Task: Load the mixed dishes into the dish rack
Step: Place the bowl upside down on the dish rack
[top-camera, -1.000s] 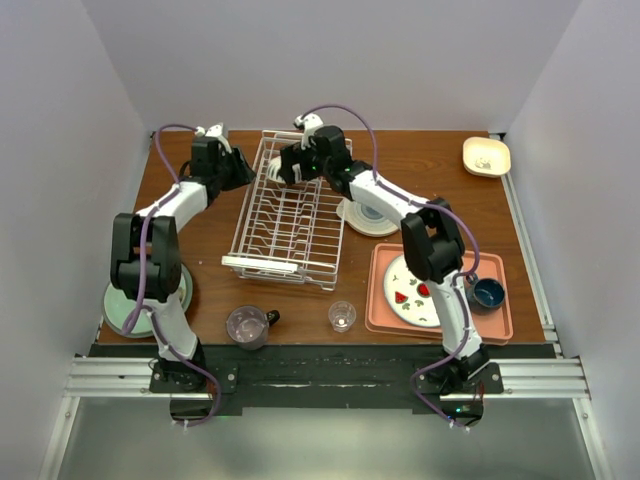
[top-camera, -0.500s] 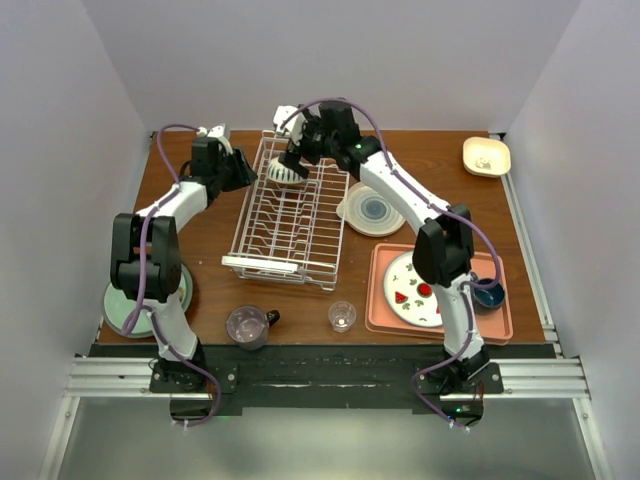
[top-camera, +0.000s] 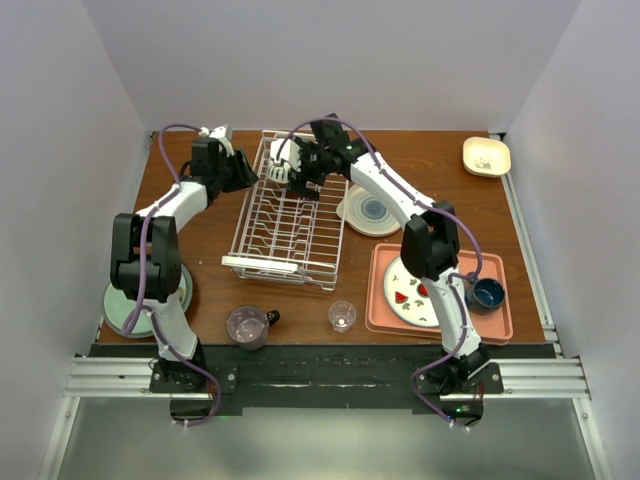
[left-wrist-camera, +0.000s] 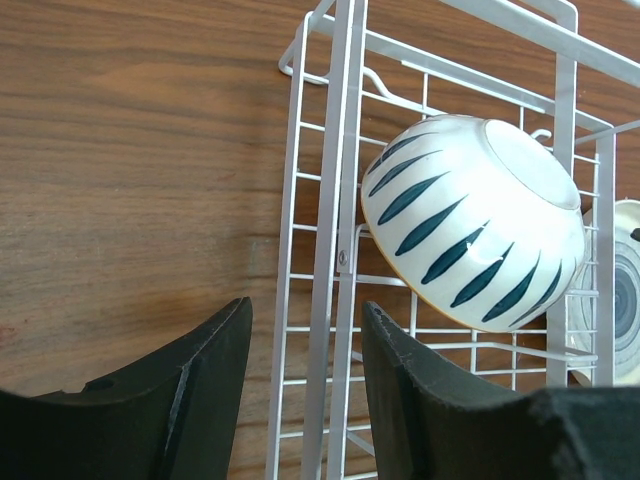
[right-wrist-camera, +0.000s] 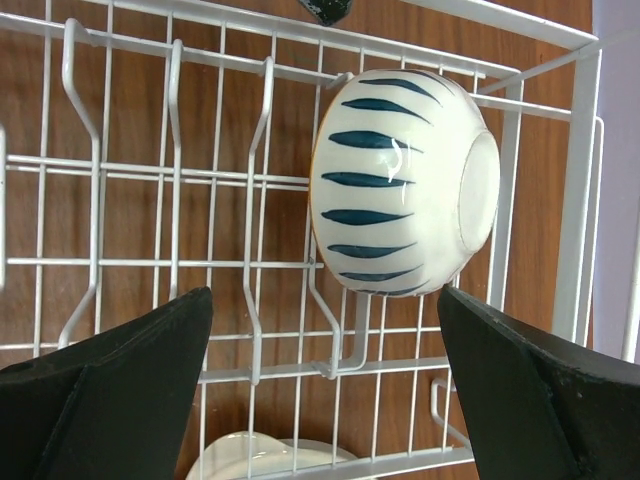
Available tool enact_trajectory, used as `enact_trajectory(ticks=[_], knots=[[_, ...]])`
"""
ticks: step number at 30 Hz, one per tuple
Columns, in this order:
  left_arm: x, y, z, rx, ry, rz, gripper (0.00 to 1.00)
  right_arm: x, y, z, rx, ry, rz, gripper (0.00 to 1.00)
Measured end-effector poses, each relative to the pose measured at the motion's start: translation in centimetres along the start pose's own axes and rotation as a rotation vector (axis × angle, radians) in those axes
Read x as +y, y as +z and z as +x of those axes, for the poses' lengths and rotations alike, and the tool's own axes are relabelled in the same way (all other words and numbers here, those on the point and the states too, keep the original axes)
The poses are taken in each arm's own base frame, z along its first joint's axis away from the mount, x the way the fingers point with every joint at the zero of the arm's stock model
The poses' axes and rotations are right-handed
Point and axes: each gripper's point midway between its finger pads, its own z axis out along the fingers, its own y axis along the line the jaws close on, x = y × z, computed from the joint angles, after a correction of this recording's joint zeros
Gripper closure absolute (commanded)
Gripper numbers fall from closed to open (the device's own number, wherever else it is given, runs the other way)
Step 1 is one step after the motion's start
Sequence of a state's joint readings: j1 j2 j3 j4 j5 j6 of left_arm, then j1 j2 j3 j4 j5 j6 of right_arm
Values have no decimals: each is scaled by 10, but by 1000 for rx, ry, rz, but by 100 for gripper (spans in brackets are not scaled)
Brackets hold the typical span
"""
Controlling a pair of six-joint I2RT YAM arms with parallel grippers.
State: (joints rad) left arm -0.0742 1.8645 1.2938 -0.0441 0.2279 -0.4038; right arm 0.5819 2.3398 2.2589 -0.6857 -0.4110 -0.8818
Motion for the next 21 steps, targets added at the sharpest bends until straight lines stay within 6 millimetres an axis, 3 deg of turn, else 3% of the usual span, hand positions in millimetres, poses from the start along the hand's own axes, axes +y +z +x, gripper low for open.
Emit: enact_trajectory(ticks=[21], knots=[[-2, -6, 2, 1, 4, 9, 44, -24, 29, -7, -162, -90, 174, 2]])
